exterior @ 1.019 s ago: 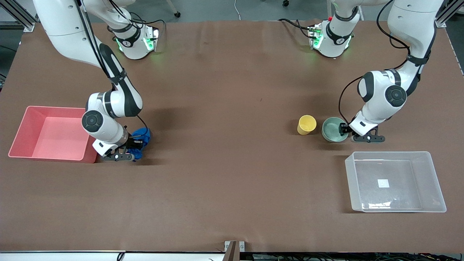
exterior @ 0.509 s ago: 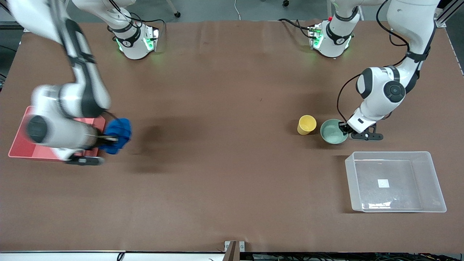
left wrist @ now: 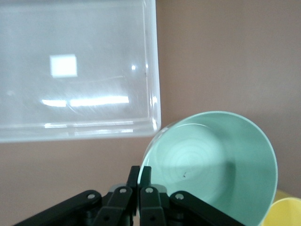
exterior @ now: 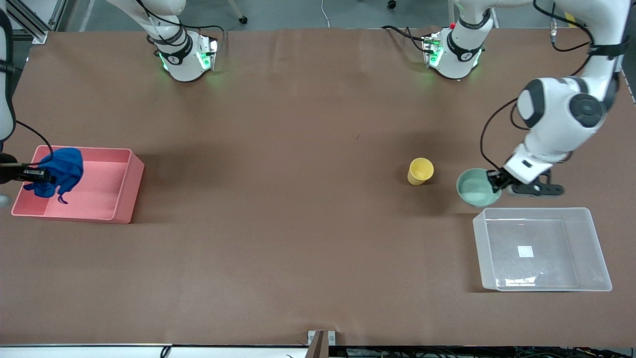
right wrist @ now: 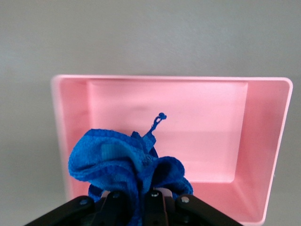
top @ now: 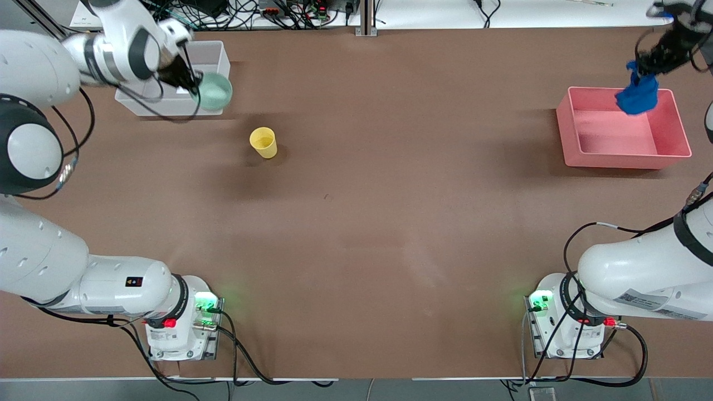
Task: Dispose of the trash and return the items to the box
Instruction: 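Carry the cloth into the pink bin while the left gripper carries the bowl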
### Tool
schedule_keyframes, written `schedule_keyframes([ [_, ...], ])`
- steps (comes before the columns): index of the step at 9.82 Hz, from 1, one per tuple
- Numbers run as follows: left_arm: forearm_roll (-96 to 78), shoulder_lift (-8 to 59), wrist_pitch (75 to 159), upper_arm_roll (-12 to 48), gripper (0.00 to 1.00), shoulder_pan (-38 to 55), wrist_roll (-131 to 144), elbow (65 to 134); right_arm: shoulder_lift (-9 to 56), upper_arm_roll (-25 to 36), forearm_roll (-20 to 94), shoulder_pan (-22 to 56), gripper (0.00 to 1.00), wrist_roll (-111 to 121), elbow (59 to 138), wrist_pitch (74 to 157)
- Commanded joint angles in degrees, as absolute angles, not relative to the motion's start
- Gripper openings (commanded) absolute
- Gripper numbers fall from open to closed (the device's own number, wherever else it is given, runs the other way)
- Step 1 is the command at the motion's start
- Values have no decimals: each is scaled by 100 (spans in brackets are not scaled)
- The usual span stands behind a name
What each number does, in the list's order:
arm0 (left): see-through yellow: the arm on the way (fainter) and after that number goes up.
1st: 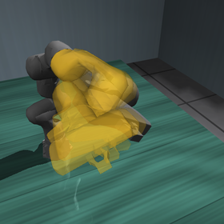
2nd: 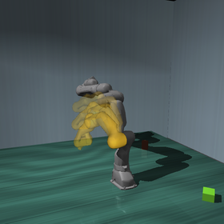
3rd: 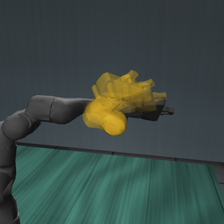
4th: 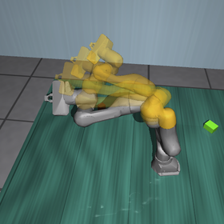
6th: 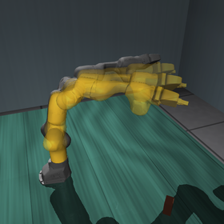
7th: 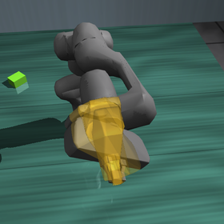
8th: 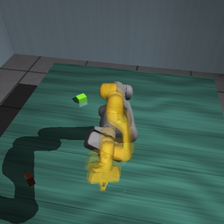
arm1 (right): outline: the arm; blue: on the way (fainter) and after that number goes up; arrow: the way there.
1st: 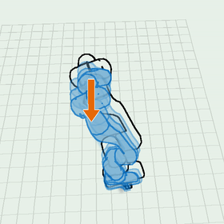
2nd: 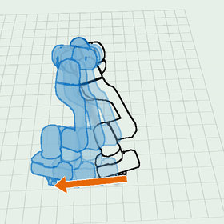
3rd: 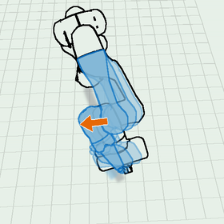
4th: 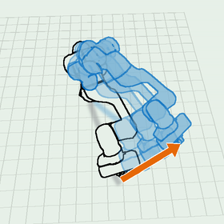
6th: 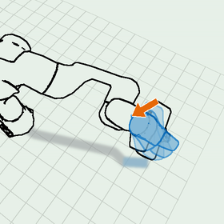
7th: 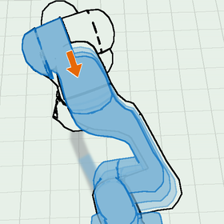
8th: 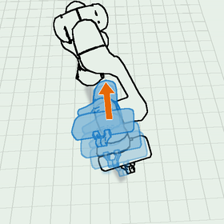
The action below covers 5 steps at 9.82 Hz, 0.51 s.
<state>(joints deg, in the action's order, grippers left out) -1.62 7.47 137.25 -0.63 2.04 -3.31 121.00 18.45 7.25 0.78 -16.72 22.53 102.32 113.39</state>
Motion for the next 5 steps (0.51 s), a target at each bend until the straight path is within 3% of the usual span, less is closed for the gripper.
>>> schedule_keyframes([
  [1,-264,1771,13010,-210,0,167,-649,10554,2073,580,-35,-1845,4,2452,11193,12519],
  [2,-281,2219,12851,-376,0,167,-981,9903,2161,580,-35,-1881,7,2452,11580,13212],
  [3,-586,2650,12702,-613,0,167,-1437,9340,2310,571,-35,-1863,33,2443,11697,13471],
  [4,-1181,3098,12544,-946,0,158,-1990,8795,2346,563,-26,-1820,99,2435,11655,13491],
  [5,-1665,3520,12368,-1271,0,158,-2613,8415,2338,563,-18,-1845,100,2426,11559,13465],
])
